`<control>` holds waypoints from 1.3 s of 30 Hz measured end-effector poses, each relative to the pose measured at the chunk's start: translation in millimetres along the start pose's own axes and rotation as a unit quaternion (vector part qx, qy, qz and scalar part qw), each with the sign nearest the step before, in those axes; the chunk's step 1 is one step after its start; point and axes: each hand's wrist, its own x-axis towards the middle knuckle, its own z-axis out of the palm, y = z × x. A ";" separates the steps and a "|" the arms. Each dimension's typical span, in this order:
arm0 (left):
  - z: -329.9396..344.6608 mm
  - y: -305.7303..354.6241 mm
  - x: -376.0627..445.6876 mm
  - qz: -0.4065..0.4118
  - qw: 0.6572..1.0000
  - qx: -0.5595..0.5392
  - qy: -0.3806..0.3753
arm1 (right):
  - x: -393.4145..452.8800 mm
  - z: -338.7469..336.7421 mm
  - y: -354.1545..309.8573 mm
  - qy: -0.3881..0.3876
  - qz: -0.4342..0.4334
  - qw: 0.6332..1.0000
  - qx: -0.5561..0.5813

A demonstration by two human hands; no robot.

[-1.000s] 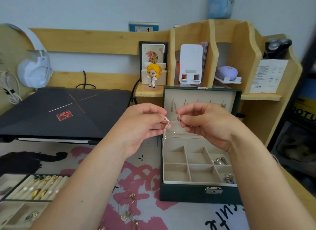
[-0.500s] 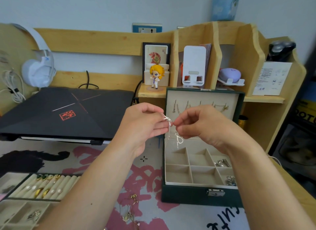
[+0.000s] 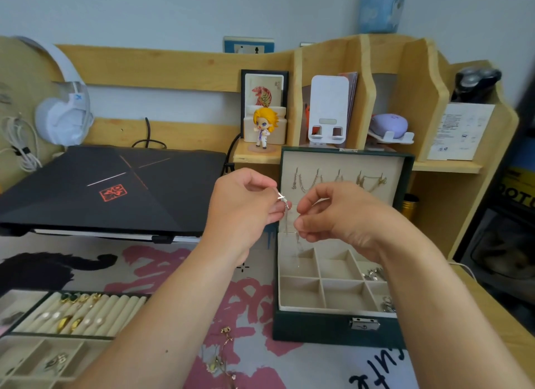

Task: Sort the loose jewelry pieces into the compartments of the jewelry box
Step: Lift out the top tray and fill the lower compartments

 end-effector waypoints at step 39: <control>-14.8 -21.2 9.7 -0.047 0.916 0.342 -0.202 | 59.7 23.4 82.5 0.024 -0.032 0.941 -0.336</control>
